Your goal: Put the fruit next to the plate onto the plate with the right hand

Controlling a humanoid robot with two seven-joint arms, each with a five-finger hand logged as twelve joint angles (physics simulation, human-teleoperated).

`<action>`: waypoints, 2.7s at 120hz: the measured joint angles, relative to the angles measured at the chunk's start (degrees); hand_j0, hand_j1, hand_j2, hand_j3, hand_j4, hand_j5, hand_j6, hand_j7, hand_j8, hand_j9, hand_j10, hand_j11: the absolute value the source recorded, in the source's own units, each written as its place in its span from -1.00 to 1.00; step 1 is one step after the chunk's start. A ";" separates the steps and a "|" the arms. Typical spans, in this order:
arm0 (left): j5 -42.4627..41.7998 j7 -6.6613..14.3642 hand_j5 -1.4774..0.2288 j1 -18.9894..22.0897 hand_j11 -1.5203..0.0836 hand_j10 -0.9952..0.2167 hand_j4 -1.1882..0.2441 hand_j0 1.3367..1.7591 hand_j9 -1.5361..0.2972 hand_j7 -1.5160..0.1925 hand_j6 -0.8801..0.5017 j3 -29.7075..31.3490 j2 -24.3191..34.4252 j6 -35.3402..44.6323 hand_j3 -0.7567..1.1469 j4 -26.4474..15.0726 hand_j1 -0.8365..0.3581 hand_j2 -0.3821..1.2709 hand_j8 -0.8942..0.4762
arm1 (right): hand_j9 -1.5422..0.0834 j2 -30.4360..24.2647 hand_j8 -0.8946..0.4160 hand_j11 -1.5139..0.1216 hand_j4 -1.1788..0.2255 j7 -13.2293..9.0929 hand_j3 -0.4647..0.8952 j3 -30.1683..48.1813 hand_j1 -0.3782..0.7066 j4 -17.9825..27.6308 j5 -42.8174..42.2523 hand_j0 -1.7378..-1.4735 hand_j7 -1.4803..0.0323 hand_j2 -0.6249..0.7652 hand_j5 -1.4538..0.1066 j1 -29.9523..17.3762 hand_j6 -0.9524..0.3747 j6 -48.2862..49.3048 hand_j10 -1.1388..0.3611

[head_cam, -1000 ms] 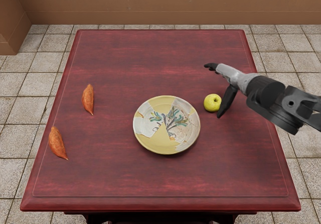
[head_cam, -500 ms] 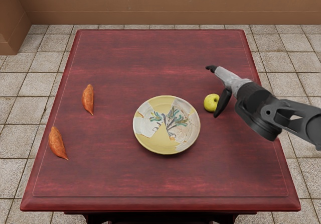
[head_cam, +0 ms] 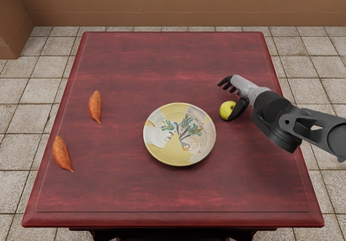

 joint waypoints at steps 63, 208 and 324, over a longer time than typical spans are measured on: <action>-0.01 0.00 0.73 -0.01 0.90 0.64 0.66 0.52 0.68 0.77 0.27 0.00 0.00 0.01 -0.21 0.00 0.98 -0.54 0.31 | 0.35 0.45 -0.16 0.31 0.19 0.01 -0.32 -0.03 -0.18 -0.09 -0.06 -0.40 0.37 -0.19 0.29 -1.19 -0.08 -0.14 0.06; -0.02 0.00 0.73 0.02 0.90 0.64 0.66 0.52 0.68 0.77 0.27 0.00 0.00 0.00 -0.21 0.00 0.98 -0.54 0.31 | -0.16 -0.32 -0.17 -0.21 -0.22 -0.02 -0.32 5.67 0.16 0.27 3.78 -0.37 -0.15 0.15 -0.25 -1.15 -0.40 2.73 -0.08; -0.02 0.00 0.73 -0.01 0.90 0.64 0.66 0.52 0.68 0.77 0.27 0.00 0.00 0.00 -0.21 0.00 0.98 -0.54 0.31 | -0.31 -2.20 -0.05 -0.31 -0.30 -0.09 -0.32 39.83 0.30 1.64 22.81 -0.39 -0.27 0.34 -0.39 -14.92 -0.31 30.69 0.02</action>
